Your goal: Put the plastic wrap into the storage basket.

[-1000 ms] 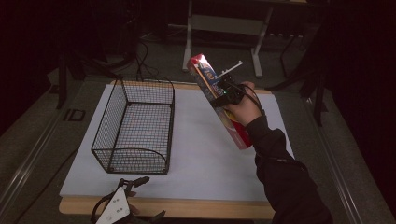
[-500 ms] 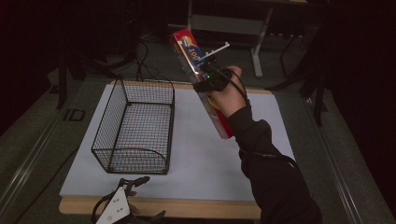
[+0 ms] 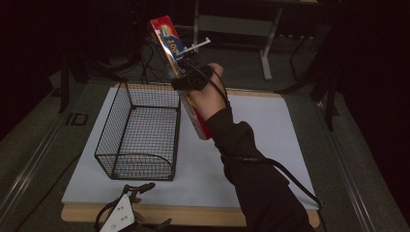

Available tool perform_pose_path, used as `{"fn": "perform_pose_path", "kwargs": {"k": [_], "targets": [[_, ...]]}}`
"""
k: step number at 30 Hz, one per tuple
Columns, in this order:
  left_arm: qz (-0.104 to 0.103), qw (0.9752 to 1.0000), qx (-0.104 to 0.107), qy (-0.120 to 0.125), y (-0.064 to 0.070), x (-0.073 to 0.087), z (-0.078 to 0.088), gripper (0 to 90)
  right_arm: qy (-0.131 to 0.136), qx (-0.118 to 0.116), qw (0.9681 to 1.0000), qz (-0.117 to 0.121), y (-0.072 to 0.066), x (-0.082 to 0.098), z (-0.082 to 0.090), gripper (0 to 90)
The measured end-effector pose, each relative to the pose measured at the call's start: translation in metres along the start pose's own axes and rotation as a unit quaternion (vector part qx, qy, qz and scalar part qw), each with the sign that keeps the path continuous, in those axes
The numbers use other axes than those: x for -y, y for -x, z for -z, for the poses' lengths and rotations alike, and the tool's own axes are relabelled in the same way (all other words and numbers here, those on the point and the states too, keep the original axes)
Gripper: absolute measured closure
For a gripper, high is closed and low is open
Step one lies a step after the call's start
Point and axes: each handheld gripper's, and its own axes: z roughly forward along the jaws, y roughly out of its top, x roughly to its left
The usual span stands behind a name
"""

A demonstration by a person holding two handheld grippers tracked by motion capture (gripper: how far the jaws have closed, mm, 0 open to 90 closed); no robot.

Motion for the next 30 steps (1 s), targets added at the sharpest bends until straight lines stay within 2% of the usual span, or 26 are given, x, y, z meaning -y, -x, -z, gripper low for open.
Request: {"fn": "perform_pose_path", "kwargs": {"k": [4, 7, 10, 17, 21, 24, 30], "targets": [[0.0, 1.0, 0.003, 0.001, 0.0, 0.0, 0.0, 0.2, 0.004, -0.02, 0.9998, 0.004, -0.016, -0.008, -0.007, 40.3], [0.001, 1.0, 0.004, 0.003, 0.0, -0.001, 0.0, 0.2, 0.01, -0.023, 0.9997, 0.008, -0.032, -0.01, -0.015, 40.3], [-0.001, 1.0, 0.006, 0.002, 0.001, -0.001, 0.001, 0.2, 0.021, -0.033, 0.9992, -0.003, -0.045, -0.012, -0.022, 40.3], [0.0, 1.0, 0.007, 0.003, 0.0, -0.001, 0.001, 0.2, 0.034, -0.034, 0.9988, -0.011, -0.066, -0.014, -0.036, 40.3], [0.0, 1.0, 0.009, 0.004, 0.0, -0.001, 0.001, 0.2, 0.04, -0.048, 0.9978, -0.02, -0.077, -0.01, -0.047, 40.4], [0.001, 1.0, 0.009, 0.002, -0.001, 0.0, 0.001, 0.2, 0.046, -0.047, 0.9975, -0.025, -0.084, -0.005, -0.056, 40.4], [0.005, 1.0, 0.008, 0.001, -0.003, 0.001, 0.001, 0.2, 0.039, -0.056, 0.9974, -0.025, -0.1, 0.004, -0.074, 40.3]]}}
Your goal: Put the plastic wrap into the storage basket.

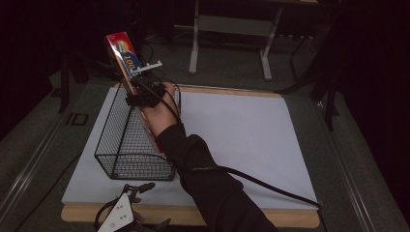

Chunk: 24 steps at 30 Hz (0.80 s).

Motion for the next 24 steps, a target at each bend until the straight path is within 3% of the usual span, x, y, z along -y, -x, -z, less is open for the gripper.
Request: {"fn": "perform_pose_path", "kwargs": {"k": [7, 12, 16, 21, 24], "targets": [[-0.004, 1.0, 0.004, -0.005, 0.001, 0.0, -0.001, 0.2, -0.007, -0.004, 0.9999, -0.006, -0.009, 0.015, -0.016, 40.3], [-0.003, 1.0, 0.004, -0.004, 0.0, 0.0, -0.001, 0.2, -0.03, -0.005, 0.9994, -0.018, -0.008, 0.029, -0.029, 40.2], [-0.003, 1.0, 0.005, -0.003, 0.0, 0.0, 0.0, 0.2, -0.053, 0.011, 0.9985, 0.0, -0.01, 0.04, -0.039, 40.2], [-0.003, 1.0, 0.007, -0.003, 0.0, 0.0, 0.0, 0.2, -0.074, 0.006, 0.997, -0.02, -0.006, 0.05, -0.048, 40.1], [-0.002, 1.0, 0.007, -0.002, 0.001, 0.0, 0.0, 0.2, -0.08, 0.016, 0.9964, -0.024, -0.005, 0.051, -0.05, 40.0]]}}
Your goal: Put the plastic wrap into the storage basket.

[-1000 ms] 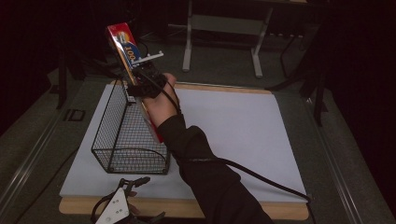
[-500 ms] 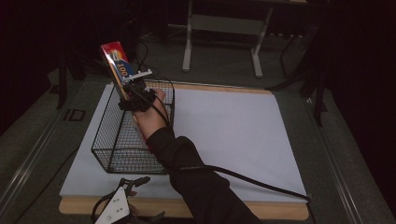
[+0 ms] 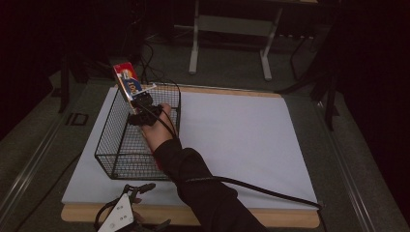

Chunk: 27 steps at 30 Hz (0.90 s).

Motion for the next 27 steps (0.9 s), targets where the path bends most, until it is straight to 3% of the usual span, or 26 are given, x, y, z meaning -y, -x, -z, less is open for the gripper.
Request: {"fn": "perform_pose_path", "kwargs": {"k": [17, 27], "targets": [[-0.001, 1.0, 0.004, 0.0, 0.001, 0.0, 0.0, 0.2, -0.059, 0.003, 0.9982, -0.013, 0.006, 0.002, -0.022, 39.4], [-0.004, 1.0, 0.006, -0.003, 0.002, 0.0, 0.0, 0.2, -0.065, 0.001, 0.9977, -0.016, 0.008, 0.003, -0.027, 39.2]]}}
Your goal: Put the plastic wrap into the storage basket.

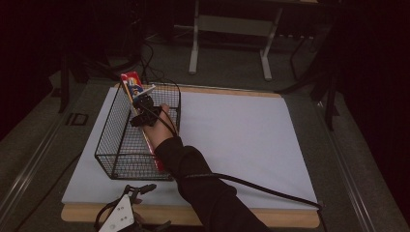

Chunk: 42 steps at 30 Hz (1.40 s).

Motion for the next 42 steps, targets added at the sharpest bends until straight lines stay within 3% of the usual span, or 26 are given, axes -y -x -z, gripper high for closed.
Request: {"fn": "perform_pose_path", "kwargs": {"k": [5, 7, 12, 14, 28, 42], "targets": [[-0.001, 1.0, 0.001, -0.001, 0.0, 0.0, 0.0, 0.2, -0.007, -0.003, 1.0, -0.003, 0.002, -0.001, -0.001, 38.9], [-0.002, 1.0, 0.001, -0.001, 0.0, 0.0, 0.0, 0.2, -0.016, 0.006, 0.9998, 0.004, 0.002, 0.0, -0.006, 38.7], [-0.001, 1.0, 0.002, -0.001, 0.0, 0.0, 0.0, 0.2, -0.021, -0.014, 0.9997, -0.003, 0.004, 0.004, -0.014, 38.7], [-0.002, 1.0, 0.002, -0.002, 0.0, 0.0, -0.001, 0.2, -0.02, -0.005, 0.9997, 0.012, 0.004, 0.005, -0.016, 38.4], [-0.001, 1.0, 0.004, -0.003, 0.0, 0.0, -0.001, 0.2, -0.023, -0.015, 0.9994, 0.024, 0.005, 0.005, -0.016, 33.9], [-0.002, 1.0, 0.003, -0.006, 0.001, 0.0, -0.003, 0.1, 0.012, -0.043, 0.9974, 0.057, 0.008, 0.004, 0.017, 14.0]]}}
